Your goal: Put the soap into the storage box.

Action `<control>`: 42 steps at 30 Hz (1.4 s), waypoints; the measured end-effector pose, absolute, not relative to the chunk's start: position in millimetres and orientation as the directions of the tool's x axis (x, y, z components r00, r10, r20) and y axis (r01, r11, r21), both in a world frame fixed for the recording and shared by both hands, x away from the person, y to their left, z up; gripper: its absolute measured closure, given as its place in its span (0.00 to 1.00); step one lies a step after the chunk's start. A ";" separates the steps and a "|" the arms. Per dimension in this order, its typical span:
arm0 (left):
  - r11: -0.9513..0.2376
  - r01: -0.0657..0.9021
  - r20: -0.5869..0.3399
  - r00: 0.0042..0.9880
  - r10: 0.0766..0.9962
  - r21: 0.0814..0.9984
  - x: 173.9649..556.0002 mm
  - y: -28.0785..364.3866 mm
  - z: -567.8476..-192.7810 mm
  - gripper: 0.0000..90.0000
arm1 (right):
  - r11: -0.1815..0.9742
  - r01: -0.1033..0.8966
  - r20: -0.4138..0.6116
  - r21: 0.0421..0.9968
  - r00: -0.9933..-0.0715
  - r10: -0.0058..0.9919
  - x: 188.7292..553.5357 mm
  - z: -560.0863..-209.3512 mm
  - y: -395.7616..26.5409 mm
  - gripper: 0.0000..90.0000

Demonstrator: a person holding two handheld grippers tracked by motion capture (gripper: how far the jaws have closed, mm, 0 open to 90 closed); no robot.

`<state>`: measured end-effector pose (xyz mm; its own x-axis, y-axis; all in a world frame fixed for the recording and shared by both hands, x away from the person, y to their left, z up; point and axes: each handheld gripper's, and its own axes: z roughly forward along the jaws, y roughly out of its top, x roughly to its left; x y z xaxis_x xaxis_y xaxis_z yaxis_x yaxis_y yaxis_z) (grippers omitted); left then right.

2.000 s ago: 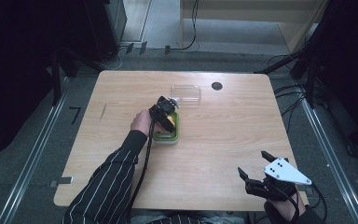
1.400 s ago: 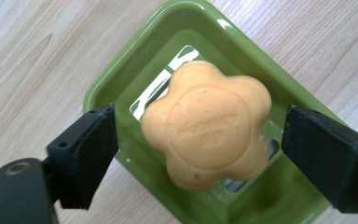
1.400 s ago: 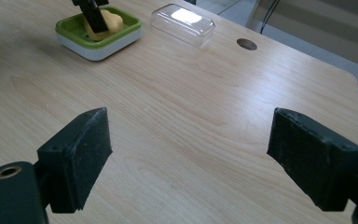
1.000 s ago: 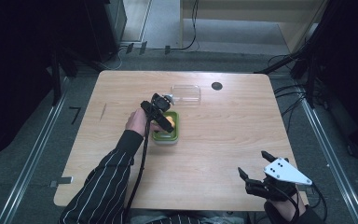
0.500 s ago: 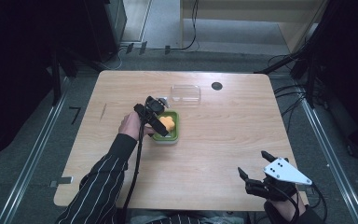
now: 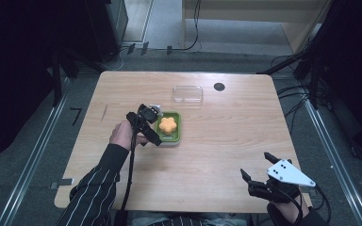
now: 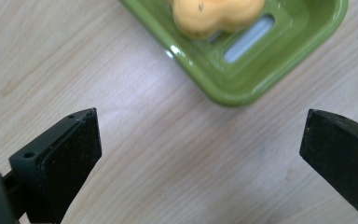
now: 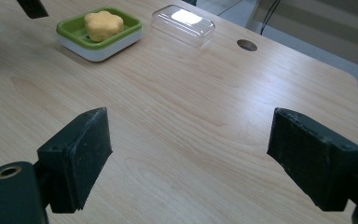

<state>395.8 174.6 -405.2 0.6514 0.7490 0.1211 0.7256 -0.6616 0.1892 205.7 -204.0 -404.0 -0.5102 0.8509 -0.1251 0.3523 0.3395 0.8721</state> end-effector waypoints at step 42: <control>-0.702 0.707 0.052 0.701 0.712 0.079 307.9 203.8 -439.2 0.00 | 0.343 0.351 -0.129 0.871 -0.510 0.851 205.2 -403.9 -203.2 0.15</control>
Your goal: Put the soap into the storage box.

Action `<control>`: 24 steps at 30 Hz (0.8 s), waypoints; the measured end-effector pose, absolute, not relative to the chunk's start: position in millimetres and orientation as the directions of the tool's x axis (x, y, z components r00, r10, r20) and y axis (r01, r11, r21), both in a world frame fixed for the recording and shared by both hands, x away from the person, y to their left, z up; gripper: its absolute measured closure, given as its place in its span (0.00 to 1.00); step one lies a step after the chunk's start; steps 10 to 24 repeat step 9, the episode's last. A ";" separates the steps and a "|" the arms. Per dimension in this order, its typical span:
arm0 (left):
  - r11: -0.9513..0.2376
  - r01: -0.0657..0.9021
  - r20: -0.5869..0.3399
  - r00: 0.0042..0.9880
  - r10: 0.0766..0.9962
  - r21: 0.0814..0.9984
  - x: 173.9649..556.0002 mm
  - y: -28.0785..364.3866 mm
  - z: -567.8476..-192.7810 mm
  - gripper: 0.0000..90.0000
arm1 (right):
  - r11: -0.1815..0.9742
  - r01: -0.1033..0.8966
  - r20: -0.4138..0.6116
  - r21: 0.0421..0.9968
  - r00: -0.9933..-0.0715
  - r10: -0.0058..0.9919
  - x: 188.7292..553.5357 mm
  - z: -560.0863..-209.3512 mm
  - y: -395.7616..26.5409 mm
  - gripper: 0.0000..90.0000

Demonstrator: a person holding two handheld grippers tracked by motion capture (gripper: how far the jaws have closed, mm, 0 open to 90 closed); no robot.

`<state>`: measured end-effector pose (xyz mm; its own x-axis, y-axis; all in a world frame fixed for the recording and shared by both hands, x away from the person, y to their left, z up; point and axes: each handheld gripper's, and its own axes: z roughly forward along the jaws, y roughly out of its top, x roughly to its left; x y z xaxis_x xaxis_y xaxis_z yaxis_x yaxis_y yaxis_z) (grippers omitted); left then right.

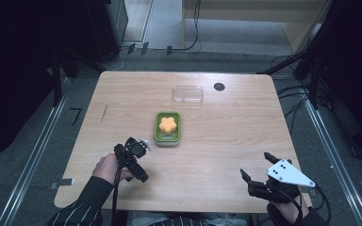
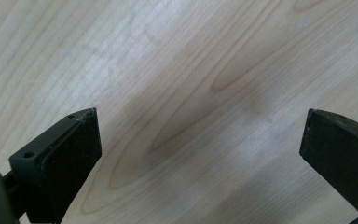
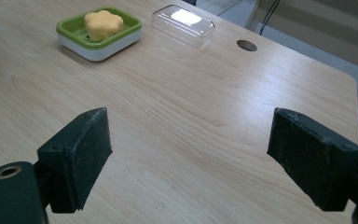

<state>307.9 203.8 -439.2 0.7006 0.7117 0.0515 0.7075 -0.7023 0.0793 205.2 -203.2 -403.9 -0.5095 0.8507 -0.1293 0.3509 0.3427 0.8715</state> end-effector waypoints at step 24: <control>-0.699 0.707 0.069 0.696 0.715 0.111 308.9 202.8 -439.9 0.00 | 0.341 0.350 -0.128 0.872 -0.508 0.852 205.7 -404.2 -204.5 0.15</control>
